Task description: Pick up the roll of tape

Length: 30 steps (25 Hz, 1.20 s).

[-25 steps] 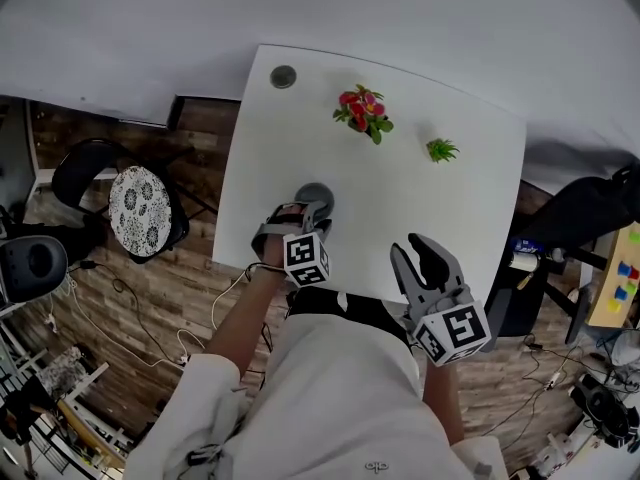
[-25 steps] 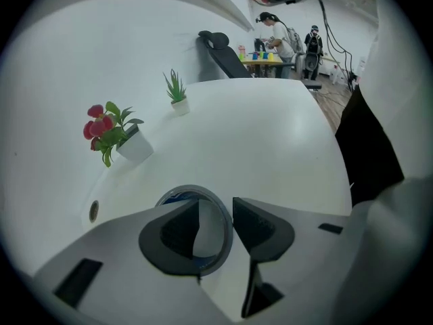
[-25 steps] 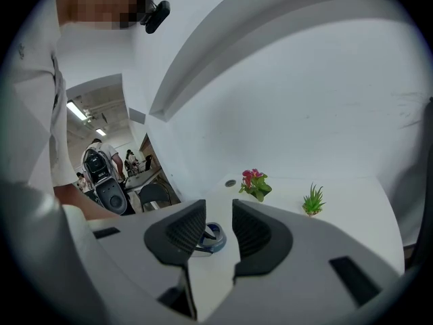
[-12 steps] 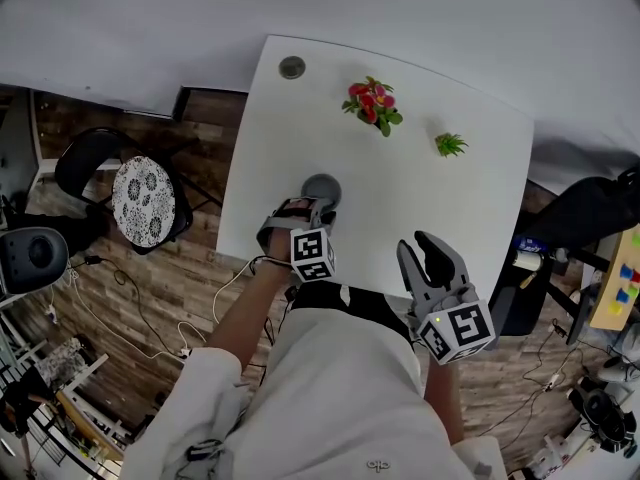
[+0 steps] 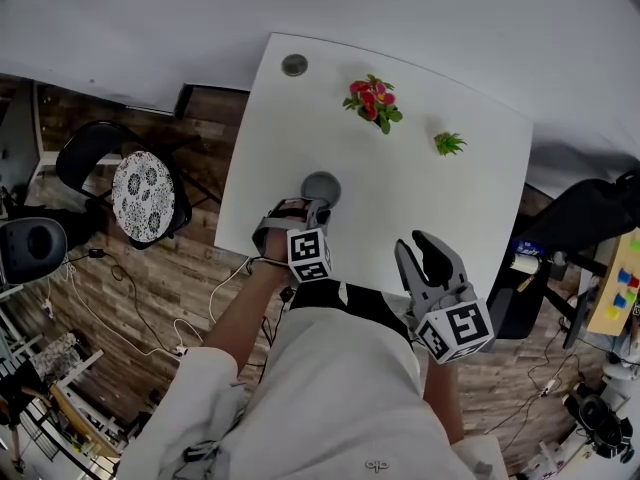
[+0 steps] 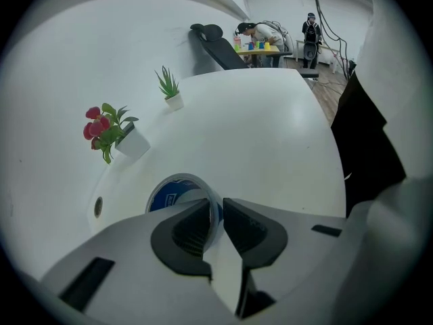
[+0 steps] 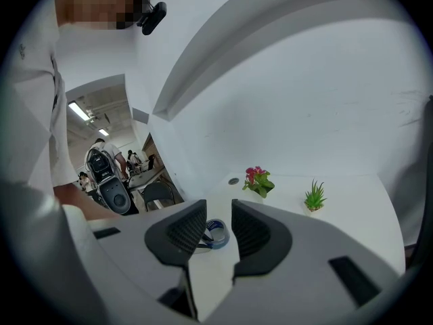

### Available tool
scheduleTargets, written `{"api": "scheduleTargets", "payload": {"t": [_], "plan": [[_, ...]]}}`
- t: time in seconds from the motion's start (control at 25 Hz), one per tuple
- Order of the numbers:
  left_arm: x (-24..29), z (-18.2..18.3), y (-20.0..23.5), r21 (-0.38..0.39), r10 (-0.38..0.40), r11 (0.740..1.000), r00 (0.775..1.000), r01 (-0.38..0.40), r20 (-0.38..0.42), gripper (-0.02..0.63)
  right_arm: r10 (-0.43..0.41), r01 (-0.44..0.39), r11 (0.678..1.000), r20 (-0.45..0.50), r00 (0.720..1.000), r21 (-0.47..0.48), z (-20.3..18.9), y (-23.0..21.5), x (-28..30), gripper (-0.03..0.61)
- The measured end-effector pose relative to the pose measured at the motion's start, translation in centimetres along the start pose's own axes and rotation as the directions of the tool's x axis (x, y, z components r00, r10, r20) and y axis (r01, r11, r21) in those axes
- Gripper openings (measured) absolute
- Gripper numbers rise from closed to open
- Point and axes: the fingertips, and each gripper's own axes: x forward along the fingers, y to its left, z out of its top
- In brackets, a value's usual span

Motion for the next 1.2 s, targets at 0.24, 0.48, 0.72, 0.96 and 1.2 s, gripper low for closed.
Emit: {"api": "scheduleTargets", "payload": {"t": [0.24,0.48,0.72,0.96,1.2], "plan": [[-0.5,0.1,-1.0,-0.024,0.005,1.0,1.0,-0.005,-0.014,0.071,0.033,-0.033,0.999,-0.005,0.999,-0.021,-0.1,-0.1,-0.4,0.123],[-1.9,1.0,-1.5,-0.066,0.037,0.997,0.999,-0.039,-0.032,0.066,0.083,-0.082,0.996,0.008,0.997,-0.043,0.2,-0.1,-1.2,0.123],[-3.9,1.7,-2.6,-0.119,0.078,0.989,0.994,-0.086,-0.07,0.063,0.142,-0.14,0.988,0.019,0.99,-0.061,0.2,-0.1,-2.4,0.123],[-6.0,2.2,-4.7,-0.173,0.113,0.976,0.987,-0.133,-0.116,0.061,0.209,-0.205,0.975,0.032,0.977,-0.082,-0.1,-0.4,-3.8,0.123],[-8.9,3.1,-5.6,-0.209,0.187,0.955,0.973,-0.212,-0.133,0.061,0.285,-0.279,0.949,0.019,0.958,-0.144,-0.3,0.6,-4.6,0.121]]}}
